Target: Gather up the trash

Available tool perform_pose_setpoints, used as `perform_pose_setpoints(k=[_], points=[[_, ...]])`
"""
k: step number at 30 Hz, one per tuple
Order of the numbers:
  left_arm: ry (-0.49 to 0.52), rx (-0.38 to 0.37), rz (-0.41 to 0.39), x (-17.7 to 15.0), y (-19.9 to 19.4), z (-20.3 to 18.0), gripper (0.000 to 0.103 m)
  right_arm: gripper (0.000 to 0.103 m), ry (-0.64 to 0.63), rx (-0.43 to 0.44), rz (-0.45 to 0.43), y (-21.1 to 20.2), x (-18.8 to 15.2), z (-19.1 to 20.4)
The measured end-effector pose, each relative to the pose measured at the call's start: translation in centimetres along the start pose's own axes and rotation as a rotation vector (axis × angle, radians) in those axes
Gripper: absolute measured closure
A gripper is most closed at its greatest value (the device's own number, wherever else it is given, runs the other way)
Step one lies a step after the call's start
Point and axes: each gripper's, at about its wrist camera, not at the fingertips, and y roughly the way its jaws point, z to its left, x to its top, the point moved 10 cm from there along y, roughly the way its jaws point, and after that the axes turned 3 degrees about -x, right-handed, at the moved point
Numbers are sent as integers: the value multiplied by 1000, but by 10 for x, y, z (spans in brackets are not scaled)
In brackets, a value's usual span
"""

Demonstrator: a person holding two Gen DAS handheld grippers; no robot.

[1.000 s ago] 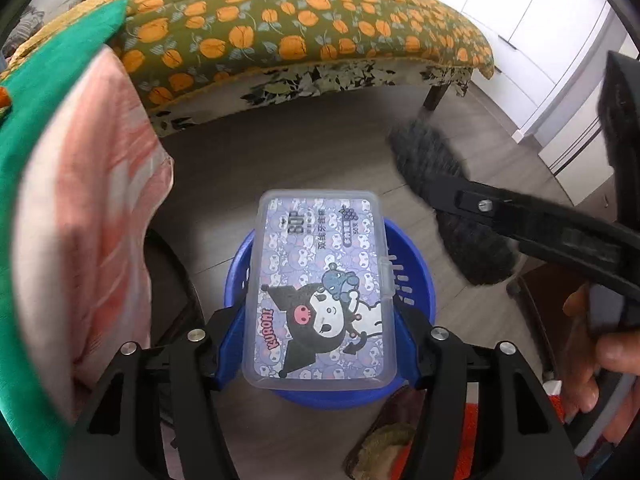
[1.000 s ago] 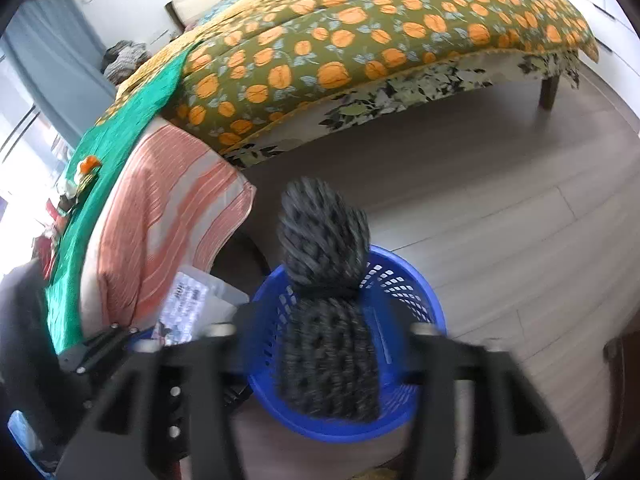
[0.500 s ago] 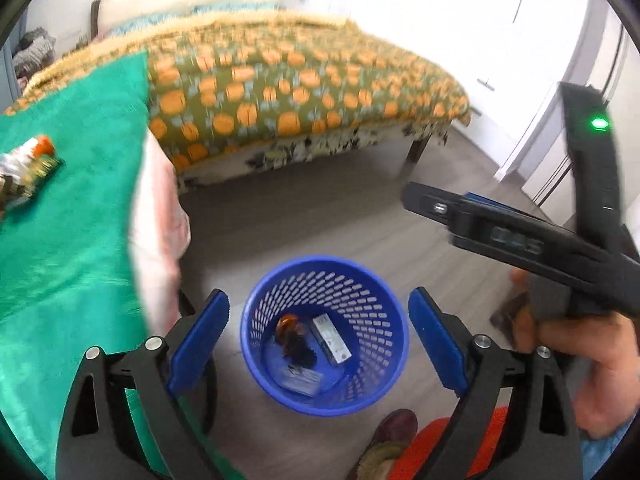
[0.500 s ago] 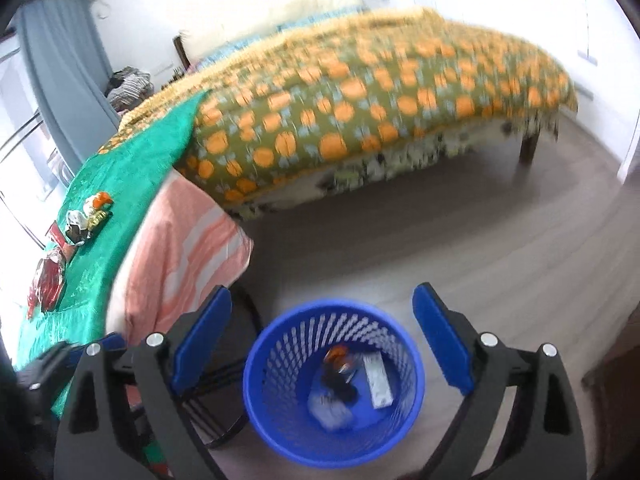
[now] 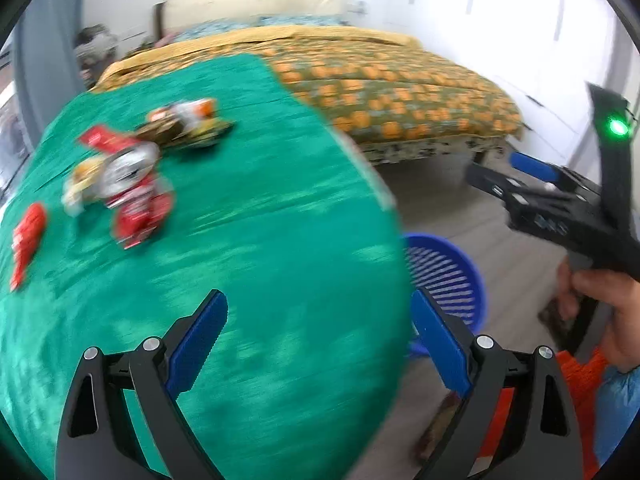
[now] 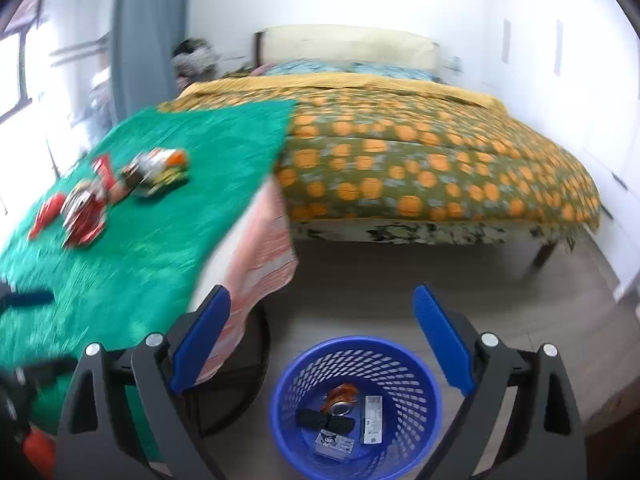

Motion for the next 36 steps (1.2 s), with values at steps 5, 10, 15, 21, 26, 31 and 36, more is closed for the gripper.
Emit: perform_pose_setpoints(k=[5,10,15,21,26,31,36], points=[[-62,110,16,-21,-14,77,11,13,-101,78,34,-4,-21,71],[-148,194,23,-38,-31,147,11,13,-148,171,51,-17,-29,137],[-218,307,50,-54,-43,209,11,13,-168,246,97,-15,-26,192],[-255,310,66,-70,-54,236,10,13,-198,270,192,17,-17,249],[-276,281,63,-73,-64,265,9,11,-211,282,229,41,-20,280],[-286,280,34,-42,-52,307,9,8,-216,250,230,42,-21,278],[-253,294,31,0,-25,344,9,5,-206,249,243,45,-21,276]])
